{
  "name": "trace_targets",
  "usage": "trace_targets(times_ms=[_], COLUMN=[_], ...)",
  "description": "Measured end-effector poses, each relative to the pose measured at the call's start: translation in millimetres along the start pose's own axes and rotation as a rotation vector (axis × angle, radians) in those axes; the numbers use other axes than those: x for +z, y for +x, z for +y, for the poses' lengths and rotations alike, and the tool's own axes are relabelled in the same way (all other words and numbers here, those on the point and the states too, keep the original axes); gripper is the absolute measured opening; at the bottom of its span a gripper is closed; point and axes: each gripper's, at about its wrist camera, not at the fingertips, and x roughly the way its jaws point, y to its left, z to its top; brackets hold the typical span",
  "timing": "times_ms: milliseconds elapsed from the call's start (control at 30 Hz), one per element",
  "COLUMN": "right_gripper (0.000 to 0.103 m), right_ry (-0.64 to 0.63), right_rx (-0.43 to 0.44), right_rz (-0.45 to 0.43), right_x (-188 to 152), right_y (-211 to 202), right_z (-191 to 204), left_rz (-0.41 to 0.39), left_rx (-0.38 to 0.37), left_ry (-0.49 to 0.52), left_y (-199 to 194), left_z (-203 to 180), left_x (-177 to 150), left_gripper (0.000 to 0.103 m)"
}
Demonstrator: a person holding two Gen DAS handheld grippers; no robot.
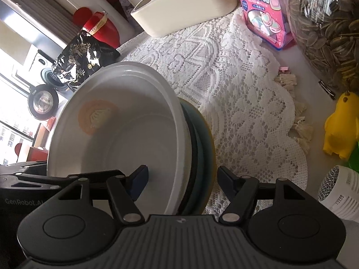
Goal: Organize plates and bowls
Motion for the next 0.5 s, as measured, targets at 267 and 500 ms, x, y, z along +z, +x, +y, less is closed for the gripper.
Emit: trace_targets(times_ms=[267,500], right_gripper=[0.069,0.069], right_ry=[-0.016,-0.019], right_rx=[-0.018,-0.014], right_rz=[-0.019,-0.020], right_x=[-1.1,0.3], right_y=[-0.9,-0.3], right_z=[2.5,1.9], left_rz=[-0.003,-0.004], left_rx=[0.007,0.006], left_ry=[0.012,0.010], left_y=[1.1,1.1], left_z=[-1.1,-0.8], left_x=[-0.2,-1.0], left_gripper=[0.069,0.068])
